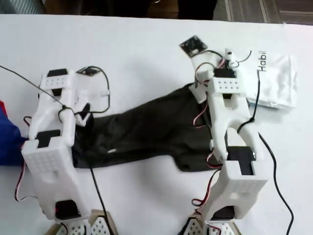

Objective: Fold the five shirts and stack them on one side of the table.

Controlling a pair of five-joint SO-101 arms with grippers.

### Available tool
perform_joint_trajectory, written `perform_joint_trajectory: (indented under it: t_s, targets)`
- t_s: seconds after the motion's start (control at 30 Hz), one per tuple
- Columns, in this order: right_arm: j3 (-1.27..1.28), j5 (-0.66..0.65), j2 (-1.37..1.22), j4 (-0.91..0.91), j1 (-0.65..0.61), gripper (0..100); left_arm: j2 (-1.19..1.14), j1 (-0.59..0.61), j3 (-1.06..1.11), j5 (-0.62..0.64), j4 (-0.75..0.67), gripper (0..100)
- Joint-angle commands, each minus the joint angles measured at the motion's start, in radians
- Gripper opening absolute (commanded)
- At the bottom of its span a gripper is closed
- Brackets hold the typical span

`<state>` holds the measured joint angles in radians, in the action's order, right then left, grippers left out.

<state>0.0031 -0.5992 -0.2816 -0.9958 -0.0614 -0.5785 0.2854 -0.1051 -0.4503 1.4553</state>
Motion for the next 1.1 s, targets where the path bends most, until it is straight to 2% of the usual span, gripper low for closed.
perform_joint_trajectory:
  t_s: [0.0, 0.13, 0.47, 0.57, 0.77, 0.93, 1.07]
  targets:
    - [-0.052, 0.005, 0.002, -0.004, 0.018, 1.8, -0.046, -0.002, -0.088, 0.074, -0.075, 15]
    - [-0.052, 0.005, 0.002, 0.044, 0.018, 1.8, -0.158, -0.002, -0.335, 0.133, -0.015, 15]
    - [-0.089, 0.006, -0.085, 0.107, 0.016, 1.8, -0.603, -0.006, -1.23, 0.138, 0.287, 15]
    - [-0.14, 0.006, -0.156, 0.101, 0.019, 1.8, -0.677, 0.006, -1.405, 0.14, 0.33, 15]
    - [-0.245, 0.008, -0.176, 0.001, 0.044, 1.8, -0.62, 0.078, -1.349, 0.132, 0.333, 15]
    - [-0.347, 0.049, -0.143, -0.117, 0.036, 2.5, -0.46, 0.078, -1.23, 0.13, 0.334, 15]
    - [-0.39, 0.13, -0.093, -0.17, 0.036, 14.4, -0.27, 0.081, -1.059, 0.087, 0.334, 15]
